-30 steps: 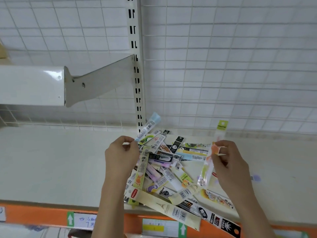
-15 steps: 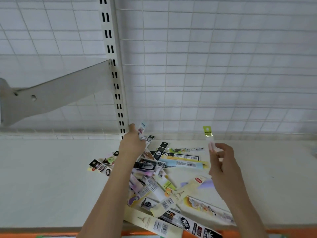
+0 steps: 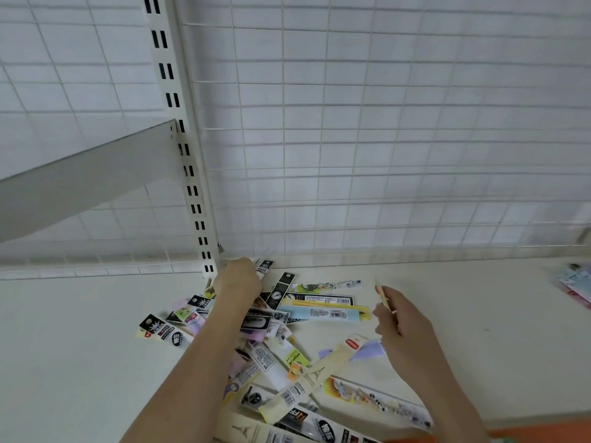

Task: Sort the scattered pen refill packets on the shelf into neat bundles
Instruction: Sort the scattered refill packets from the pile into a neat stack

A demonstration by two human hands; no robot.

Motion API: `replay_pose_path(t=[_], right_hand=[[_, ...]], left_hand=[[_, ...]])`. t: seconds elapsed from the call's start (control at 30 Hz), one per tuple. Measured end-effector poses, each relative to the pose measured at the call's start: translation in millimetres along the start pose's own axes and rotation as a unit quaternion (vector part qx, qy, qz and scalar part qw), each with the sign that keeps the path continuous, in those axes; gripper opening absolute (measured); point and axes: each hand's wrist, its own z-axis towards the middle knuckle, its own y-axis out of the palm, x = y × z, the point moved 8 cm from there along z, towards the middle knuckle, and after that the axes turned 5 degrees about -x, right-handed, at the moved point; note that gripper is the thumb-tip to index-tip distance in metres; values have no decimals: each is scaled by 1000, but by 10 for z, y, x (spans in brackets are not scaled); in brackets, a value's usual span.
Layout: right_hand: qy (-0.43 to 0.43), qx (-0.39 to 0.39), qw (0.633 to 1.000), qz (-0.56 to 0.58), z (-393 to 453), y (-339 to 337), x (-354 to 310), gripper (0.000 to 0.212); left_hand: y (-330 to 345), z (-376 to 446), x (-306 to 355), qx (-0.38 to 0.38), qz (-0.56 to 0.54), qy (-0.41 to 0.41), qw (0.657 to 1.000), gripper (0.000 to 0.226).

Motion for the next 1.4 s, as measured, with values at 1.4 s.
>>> replay_pose_path(t=[1.4], right_hand=[[-143, -154, 920, -330, 96, 1138, -943, 20]], left_hand=[[90, -1045, -1056, 26, -212, -38, 976, 53]])
